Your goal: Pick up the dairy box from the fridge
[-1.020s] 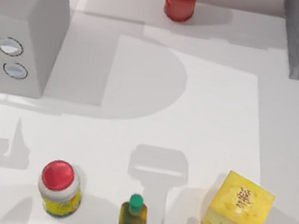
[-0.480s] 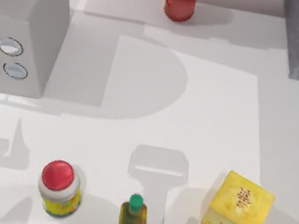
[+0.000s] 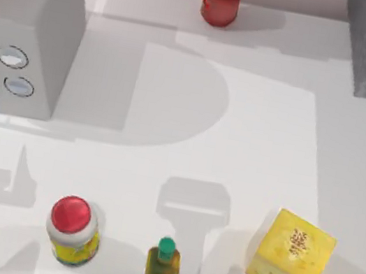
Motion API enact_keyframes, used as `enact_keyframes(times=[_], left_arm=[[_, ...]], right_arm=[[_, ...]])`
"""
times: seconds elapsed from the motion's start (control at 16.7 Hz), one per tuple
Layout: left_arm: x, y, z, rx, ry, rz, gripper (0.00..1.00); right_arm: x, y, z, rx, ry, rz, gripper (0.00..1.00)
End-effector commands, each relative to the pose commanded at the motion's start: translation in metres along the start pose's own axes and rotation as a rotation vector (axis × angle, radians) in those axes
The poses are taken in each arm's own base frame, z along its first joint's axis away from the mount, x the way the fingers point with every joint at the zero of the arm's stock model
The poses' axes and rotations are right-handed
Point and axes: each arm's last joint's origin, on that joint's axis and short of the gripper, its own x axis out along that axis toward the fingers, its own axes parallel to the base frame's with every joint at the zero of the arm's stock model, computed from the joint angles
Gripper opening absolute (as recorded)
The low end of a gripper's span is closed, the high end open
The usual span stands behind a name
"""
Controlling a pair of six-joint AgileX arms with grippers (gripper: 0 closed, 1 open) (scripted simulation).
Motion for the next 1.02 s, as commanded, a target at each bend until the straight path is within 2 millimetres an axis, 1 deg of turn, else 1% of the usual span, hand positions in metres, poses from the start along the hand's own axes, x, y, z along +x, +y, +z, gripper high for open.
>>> enact_keyframes(times=[0.18, 0.3, 0.36, 0.48, 0.72, 0.84, 0.9, 1.02], left_arm=[[0.0, 0.0, 0.0, 0.0, 0.0, 0.0, 1.0], [0.0, 0.0, 0.0, 0.0, 0.0, 0.0, 1.0], [0.0, 0.0, 0.0, 0.0, 0.0, 0.0, 1.0], [0.0, 0.0, 0.0, 0.0, 0.0, 0.0, 1.0], [0.0, 0.0, 0.0, 0.0, 0.0, 0.0, 1.0], [0.0, 0.0, 0.0, 0.0, 0.0, 0.0, 1.0], [0.0, 0.0, 0.0, 0.0, 0.0, 0.0, 1.0], [0.0, 0.0, 0.0, 0.0, 0.0, 0.0, 1.0]], right_arm=[[0.055, 0.003, 0.006, -0.007, -0.017, 0.002, 1.0], [0.081, 0.01, 0.008, -0.007, -0.014, 0.003, 1.0], [0.09, 0.013, 0.008, -0.006, -0.009, 0.003, 1.0], [0.099, 0.018, 0.008, -0.004, -0.001, 0.003, 1.0], [0.098, 0.017, 0.01, -0.005, -0.005, 0.001, 1.0], [0.102, 0.017, 0.008, -0.004, 0.001, 0.002, 1.0], [0.108, 0.017, 0.006, -0.003, 0.004, 0.003, 1.0], [0.125, 0.017, 0.007, -0.004, 0.0, 0.003, 1.0]])
